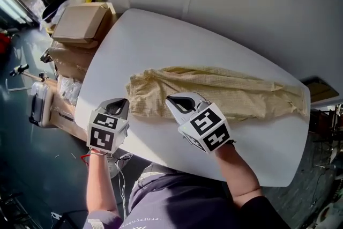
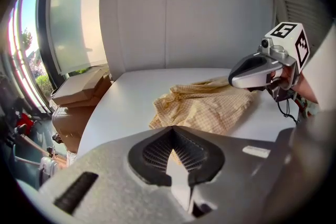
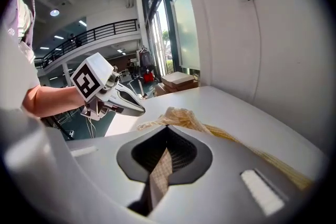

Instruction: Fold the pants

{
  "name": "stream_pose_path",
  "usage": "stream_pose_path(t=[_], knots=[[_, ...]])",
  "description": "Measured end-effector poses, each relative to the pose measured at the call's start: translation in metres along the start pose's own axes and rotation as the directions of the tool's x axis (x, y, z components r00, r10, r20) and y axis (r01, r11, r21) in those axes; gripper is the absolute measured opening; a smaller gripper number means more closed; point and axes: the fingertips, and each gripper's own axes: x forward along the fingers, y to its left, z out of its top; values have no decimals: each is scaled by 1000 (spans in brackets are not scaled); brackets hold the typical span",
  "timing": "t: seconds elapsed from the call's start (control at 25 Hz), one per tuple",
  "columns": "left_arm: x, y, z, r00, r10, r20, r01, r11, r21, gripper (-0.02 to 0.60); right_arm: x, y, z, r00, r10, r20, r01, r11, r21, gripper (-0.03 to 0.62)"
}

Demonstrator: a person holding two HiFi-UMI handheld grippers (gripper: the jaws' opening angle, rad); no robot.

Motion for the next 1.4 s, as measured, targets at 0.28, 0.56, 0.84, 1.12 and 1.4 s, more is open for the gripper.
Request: stream_pose_path(t=[0.28, 0.56, 0.84, 1.12, 1.4], knots=[[7, 12, -24, 999, -13, -41, 12, 1000, -1, -2, 55, 42, -3, 994, 97, -49, -99, 994, -44, 69], [12, 19, -34, 998, -35, -48, 34, 999, -20, 13, 97, 64, -21, 980, 117, -160, -143, 977, -161, 192], [22, 26, -31, 998, -39, -45, 38, 999, -25, 38, 119, 73, -49, 955, 93, -281, -161, 959, -231, 224], [29, 26, -24, 997, -62, -47, 61, 998, -13, 41, 127, 67, -60, 947, 48, -317, -128, 963, -238, 199], [31, 23, -20, 996, -67, -54, 67, 998, 7, 41, 121, 60, -54, 960, 42, -278, -97, 978, -185, 52]])
